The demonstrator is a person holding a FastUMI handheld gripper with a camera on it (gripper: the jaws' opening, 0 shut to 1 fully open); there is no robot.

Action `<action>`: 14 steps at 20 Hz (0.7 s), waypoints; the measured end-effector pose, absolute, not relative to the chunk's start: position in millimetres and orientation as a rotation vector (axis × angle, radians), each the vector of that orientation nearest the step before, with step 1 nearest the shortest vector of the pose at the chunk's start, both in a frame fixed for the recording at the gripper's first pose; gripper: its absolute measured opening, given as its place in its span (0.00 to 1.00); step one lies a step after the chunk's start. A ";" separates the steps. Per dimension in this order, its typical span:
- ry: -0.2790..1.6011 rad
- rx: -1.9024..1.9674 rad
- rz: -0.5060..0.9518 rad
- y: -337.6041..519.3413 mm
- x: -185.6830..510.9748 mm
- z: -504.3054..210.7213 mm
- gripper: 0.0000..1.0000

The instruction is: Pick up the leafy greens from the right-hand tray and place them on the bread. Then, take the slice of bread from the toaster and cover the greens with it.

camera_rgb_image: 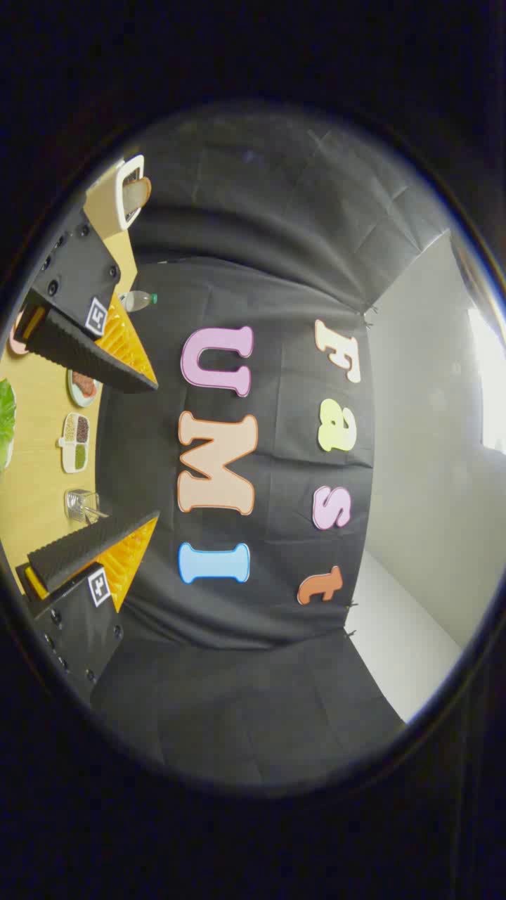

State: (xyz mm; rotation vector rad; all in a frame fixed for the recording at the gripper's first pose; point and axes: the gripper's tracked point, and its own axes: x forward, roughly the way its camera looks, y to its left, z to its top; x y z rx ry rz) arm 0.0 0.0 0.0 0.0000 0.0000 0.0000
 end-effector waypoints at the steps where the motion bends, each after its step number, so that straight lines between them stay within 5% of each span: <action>1: 0.003 -0.004 0.000 -2.9 0.7 -1.4 1.00; 14: -0.013 0.017 0.028 -19.4 14.0 -0.8 1.00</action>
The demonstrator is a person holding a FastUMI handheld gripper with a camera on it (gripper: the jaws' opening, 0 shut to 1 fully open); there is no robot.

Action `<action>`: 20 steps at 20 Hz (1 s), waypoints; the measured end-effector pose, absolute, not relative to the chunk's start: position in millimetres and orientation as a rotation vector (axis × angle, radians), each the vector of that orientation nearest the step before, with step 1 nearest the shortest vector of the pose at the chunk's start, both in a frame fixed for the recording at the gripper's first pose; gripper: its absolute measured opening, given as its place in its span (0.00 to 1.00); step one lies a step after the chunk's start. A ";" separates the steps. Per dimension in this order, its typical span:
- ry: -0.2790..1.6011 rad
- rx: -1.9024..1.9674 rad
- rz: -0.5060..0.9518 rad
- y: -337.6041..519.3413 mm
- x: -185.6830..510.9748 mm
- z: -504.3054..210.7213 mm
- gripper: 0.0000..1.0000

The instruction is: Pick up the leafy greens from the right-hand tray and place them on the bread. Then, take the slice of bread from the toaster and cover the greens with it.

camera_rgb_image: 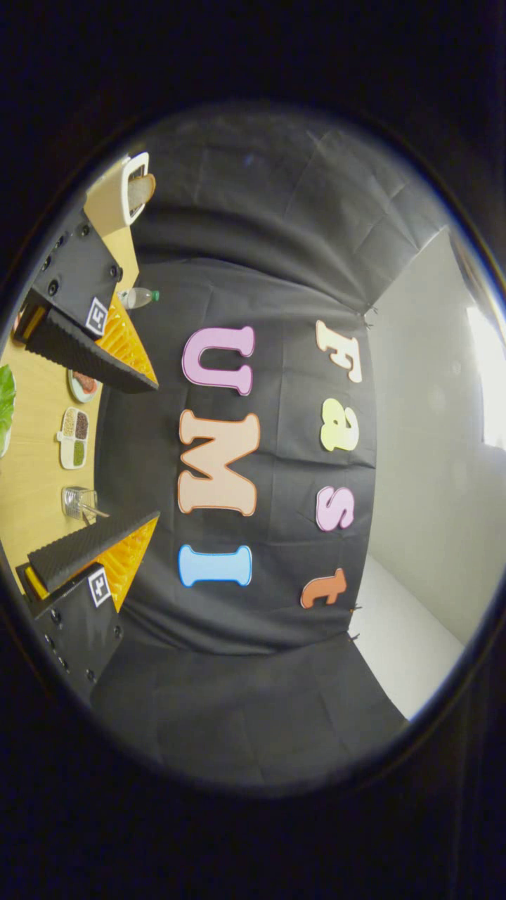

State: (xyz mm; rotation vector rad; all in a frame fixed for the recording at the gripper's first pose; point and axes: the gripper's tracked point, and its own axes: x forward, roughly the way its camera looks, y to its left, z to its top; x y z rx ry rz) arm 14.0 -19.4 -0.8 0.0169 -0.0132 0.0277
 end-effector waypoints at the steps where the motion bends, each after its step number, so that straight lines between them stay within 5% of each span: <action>1: -0.013 0.019 0.031 -21.3 14.1 -1.4 1.00; 20: 0.188 -0.126 0.393 -6.0 26.0 -87.8 1.00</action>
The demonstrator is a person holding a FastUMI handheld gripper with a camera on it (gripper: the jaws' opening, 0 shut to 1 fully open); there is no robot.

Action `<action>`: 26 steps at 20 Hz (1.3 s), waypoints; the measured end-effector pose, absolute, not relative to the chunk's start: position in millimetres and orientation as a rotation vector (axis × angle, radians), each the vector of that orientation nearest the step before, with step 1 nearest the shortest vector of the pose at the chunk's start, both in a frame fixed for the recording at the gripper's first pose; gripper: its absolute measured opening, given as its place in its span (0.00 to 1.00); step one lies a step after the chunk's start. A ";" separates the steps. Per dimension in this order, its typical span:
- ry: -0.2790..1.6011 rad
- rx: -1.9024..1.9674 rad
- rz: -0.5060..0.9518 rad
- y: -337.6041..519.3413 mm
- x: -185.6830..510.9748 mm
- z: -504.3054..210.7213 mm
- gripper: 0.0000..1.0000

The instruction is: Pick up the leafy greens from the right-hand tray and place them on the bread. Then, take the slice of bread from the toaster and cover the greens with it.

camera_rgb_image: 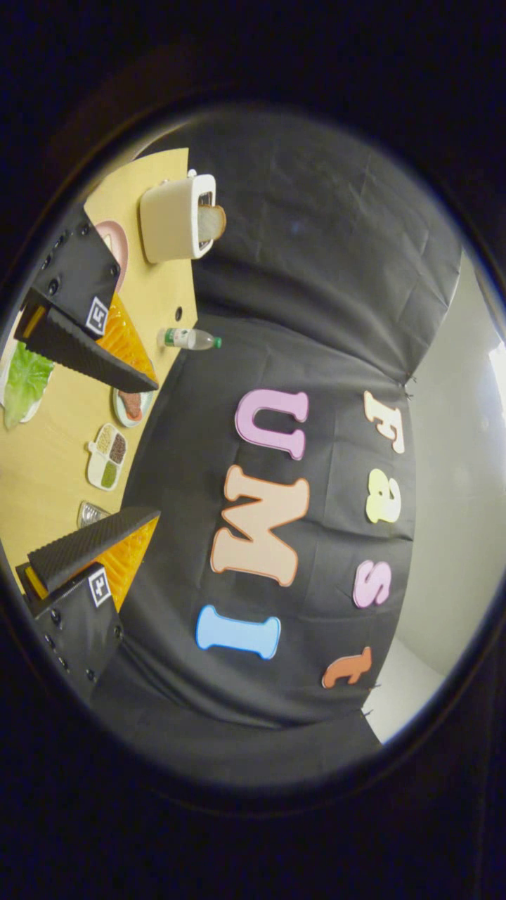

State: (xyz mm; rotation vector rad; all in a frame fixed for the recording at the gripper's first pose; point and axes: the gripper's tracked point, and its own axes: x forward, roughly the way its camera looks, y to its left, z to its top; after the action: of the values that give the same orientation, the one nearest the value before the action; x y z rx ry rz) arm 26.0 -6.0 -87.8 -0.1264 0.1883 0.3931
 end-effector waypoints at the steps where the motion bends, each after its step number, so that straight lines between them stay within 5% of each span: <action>1: 0.206 -0.138 0.420 -3.4 25.4 -94.0 1.00; 9: 0.472 -0.214 0.661 27.9 5.3 -174.1 1.00; 26: 0.858 -0.446 0.886 47.3 -44.1 -300.0 1.00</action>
State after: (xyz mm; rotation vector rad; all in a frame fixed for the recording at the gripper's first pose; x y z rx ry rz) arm -44.1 47.3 -300.0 -0.4464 0.8579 0.8859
